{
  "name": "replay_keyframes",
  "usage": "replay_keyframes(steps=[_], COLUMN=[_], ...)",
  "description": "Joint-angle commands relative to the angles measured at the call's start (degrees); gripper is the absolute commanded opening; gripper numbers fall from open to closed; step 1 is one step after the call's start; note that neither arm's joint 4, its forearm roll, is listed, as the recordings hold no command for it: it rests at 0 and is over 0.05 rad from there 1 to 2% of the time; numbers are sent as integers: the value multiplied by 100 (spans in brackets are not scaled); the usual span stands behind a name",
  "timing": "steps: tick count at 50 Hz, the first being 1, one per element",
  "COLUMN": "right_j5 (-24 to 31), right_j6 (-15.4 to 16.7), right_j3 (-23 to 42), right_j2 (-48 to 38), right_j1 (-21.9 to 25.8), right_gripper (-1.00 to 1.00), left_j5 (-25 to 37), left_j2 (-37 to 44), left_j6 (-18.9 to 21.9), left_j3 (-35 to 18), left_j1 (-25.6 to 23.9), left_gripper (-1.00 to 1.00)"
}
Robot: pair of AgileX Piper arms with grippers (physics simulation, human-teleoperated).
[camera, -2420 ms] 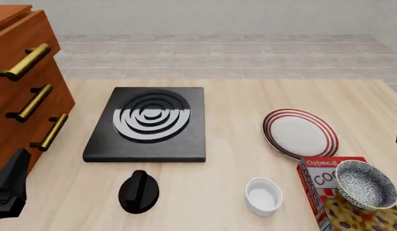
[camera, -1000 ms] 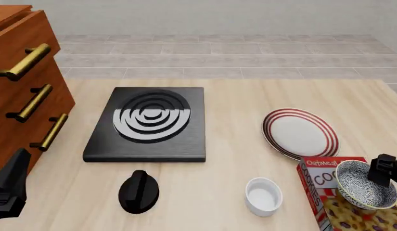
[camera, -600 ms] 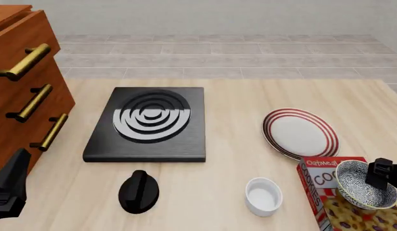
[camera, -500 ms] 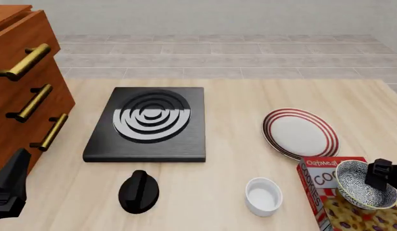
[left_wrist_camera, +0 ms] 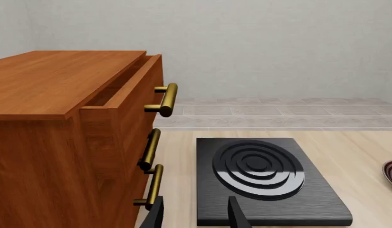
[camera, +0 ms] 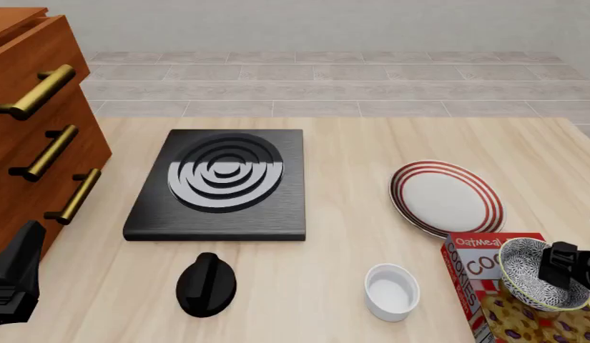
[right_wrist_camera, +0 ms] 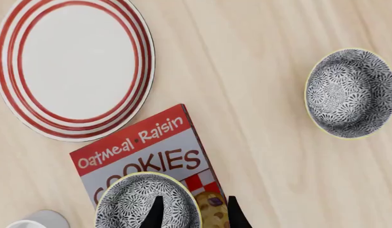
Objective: Pick the akita bowl on the cookies box and place it on the plate.
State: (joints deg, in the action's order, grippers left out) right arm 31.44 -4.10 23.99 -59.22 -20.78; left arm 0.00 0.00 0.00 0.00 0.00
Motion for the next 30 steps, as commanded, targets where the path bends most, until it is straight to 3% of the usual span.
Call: replay_keyframes(steps=[1, 9, 10, 12, 30], right_j5=[-22, -96, -96, -111, -32], right_j6=[7, 45, 54, 168, 65], right_j3=[-25, -21, -17, 23, -4], right_j2=[-19, -105, -96, -108, 82], right_j1=[12, -51, -50, -204, -16], right_gripper=[100, 100, -100, -100, -100], left_j5=[0, 0, 0, 0, 0], left_j2=[0, 0, 0, 0, 0], left_j6=[0, 0, 0, 0, 0], left_j3=[0, 0, 0, 0, 0], left_j1=[0, 0, 0, 0, 0], left_gripper=[100, 100, 100, 100, 100])
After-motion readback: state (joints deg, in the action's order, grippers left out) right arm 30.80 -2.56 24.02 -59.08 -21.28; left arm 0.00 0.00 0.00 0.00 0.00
